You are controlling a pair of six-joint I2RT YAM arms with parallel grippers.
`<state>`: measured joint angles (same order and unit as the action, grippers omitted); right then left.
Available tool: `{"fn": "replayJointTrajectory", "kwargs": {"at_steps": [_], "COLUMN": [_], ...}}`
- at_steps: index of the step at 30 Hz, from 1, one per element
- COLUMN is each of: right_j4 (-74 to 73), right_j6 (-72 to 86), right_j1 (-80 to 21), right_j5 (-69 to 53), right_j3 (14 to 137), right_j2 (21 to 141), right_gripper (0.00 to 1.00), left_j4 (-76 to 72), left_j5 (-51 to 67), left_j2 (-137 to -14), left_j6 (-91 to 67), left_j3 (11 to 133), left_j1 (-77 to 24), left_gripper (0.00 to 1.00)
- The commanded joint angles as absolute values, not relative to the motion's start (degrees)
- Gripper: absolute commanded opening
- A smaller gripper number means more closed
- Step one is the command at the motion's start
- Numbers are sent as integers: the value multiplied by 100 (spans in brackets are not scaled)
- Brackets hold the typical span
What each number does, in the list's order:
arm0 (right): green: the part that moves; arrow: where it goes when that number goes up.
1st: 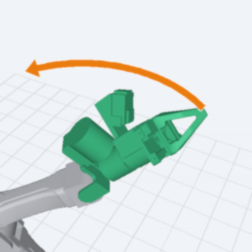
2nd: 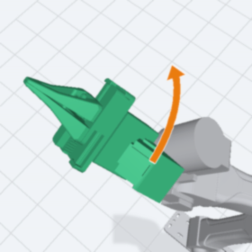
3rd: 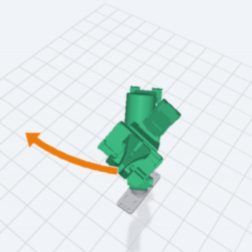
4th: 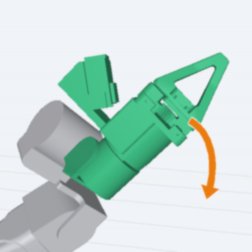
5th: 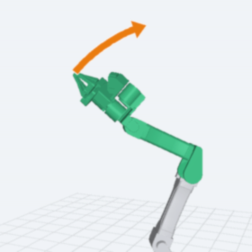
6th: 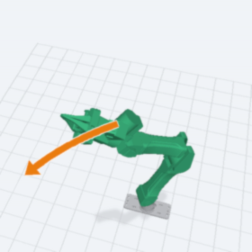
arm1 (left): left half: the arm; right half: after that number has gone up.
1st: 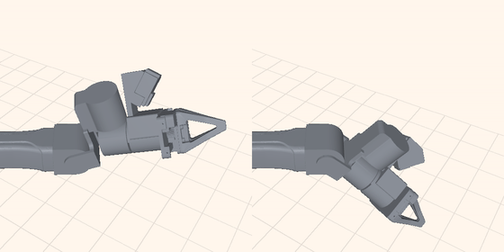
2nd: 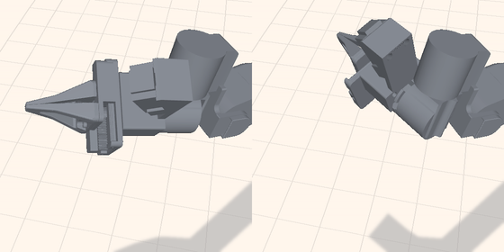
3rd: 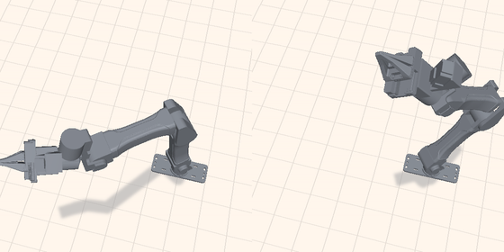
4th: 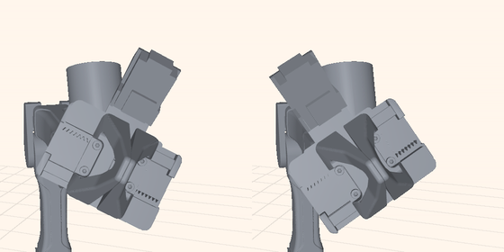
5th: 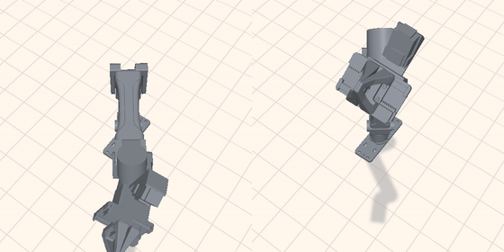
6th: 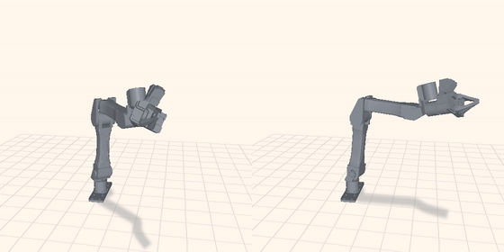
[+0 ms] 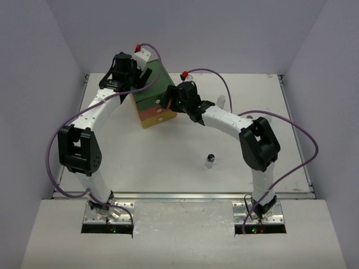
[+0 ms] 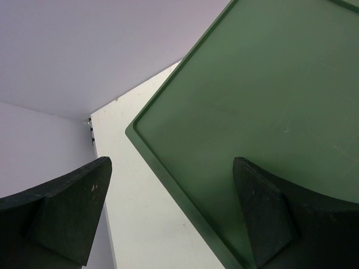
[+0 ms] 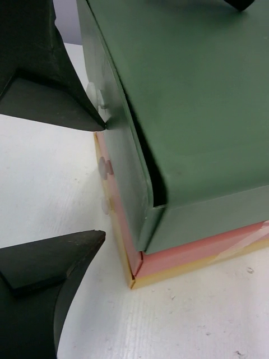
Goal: Organize the makeup
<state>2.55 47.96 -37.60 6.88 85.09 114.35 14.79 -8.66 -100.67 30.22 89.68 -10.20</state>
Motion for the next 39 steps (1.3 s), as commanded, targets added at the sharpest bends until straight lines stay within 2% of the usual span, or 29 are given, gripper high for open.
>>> {"fn": "replayJointTrajectory", "kwargs": {"at_steps": [1,7,9,12,15,20,23,27,39], "right_j4": [554,693,1194,2690,3301,3256,3707,4900,4767], "right_j6": [4869,4391,3900,3021,2519,2066,2013,2050,1724], "right_j1": [-3753,-3756,-3774,-3788,-3793,-3788,-3788,-3796,-4043], "right_j5": [1119,1085,784,239,-191,-248,-246,-385,360], "right_j3": [8933,8931,8420,7446,6750,6927,6801,6556,7052], "right_j2": [11527,11576,11271,10826,10603,10979,11197,11460,11976], "right_gripper": [71,72,73,73,72,78,79,68,63], "left_j4": [2242,2285,2285,2302,2303,2283,2271,2250,2232], "left_j5": [-676,-659,-640,-608,-606,-573,-519,-546,-510], "left_j2": [-10124,-10142,-10143,-10168,-10183,-10170,-10119,-10090,-10099], "left_j6": [3032,3044,3050,3050,3059,3065,3059,3049,3006], "left_j3": [8702,8739,8751,8788,8826,8859,8851,8842,8842], "left_j1": [-1054,-1046,-1046,-1046,-1046,-1046,-1046,-1046,-1054], "left_gripper": [90,90,90,90,90,90,91,91,91]}}
